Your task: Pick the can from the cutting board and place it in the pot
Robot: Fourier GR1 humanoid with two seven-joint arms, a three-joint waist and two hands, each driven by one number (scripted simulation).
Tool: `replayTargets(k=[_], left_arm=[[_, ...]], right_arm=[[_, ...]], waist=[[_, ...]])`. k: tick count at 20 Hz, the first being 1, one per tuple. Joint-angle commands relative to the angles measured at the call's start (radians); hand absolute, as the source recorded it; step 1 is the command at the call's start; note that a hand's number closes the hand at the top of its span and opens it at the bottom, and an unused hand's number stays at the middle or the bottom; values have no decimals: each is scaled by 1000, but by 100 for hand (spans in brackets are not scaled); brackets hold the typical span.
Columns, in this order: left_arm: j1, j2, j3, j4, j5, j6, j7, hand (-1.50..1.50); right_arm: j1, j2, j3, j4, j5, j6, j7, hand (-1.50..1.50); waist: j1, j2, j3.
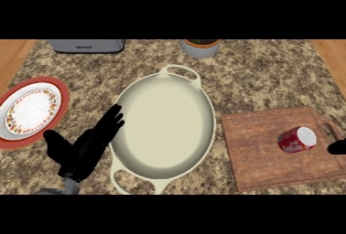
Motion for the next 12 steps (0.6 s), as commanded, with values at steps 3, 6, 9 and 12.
replayTargets(k=[3, 6, 9, 12], left_arm=[[-29, -23, 22, 19, -14, -9, 17, 0], [5, -12, 27, -69, -13, -13, 66, 0], [-48, -49, 42, 15, -39, -8, 32, 0], [-1, -60, 18, 26, -57, -29, 7, 0]], right_arm=[[-121, 121, 69, 96, 44, -25, 101, -150], [-24, 149, 47, 33, 75, -29, 84, -150], [-65, 178, 68, 58, 94, -9, 119, -150], [-83, 187, 107, 80, 141, 14, 125, -150]], waist=[[11, 5, 1], [2, 2, 2], [1, 3, 1], [4, 3, 1]])
